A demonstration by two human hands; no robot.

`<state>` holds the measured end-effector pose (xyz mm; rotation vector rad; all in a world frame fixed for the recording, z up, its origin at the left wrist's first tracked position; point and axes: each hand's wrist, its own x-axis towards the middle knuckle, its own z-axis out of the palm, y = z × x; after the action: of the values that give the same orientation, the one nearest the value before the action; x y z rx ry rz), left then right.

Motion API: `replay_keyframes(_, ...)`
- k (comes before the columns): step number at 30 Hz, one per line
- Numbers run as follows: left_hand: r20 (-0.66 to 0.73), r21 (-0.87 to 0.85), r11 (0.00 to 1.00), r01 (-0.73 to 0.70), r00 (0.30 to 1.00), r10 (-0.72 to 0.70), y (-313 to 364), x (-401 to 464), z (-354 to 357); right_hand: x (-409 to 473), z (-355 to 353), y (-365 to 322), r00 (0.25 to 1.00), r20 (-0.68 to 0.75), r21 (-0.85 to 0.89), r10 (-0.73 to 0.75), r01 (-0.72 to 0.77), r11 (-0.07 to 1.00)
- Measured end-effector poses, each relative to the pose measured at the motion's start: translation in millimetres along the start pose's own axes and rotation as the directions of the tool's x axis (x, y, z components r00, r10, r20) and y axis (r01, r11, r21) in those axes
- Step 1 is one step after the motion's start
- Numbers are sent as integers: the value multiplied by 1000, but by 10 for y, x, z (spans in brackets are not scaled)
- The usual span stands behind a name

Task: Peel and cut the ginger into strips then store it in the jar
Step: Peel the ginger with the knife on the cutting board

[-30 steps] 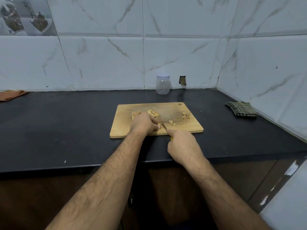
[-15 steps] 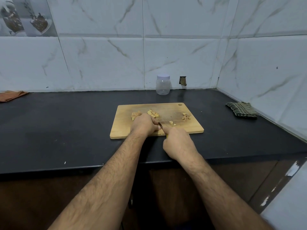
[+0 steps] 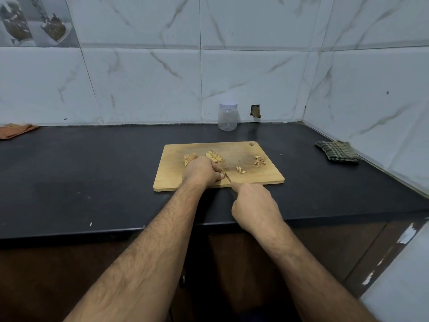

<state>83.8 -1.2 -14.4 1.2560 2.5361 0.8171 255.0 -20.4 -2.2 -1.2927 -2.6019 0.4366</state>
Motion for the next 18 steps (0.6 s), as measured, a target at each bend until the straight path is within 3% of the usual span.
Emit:
replay_keyframes(10, -22, -92, 996, 18, 1000, -20, -38, -3, 15, 143, 33, -14, 998, -62, 71, -11, 16, 997)
replay_keyframes(18, 2, -69, 997, 16, 1000, -15, -43, 16, 4, 198, 29, -33, 998, -53, 77, -34, 38, 996)
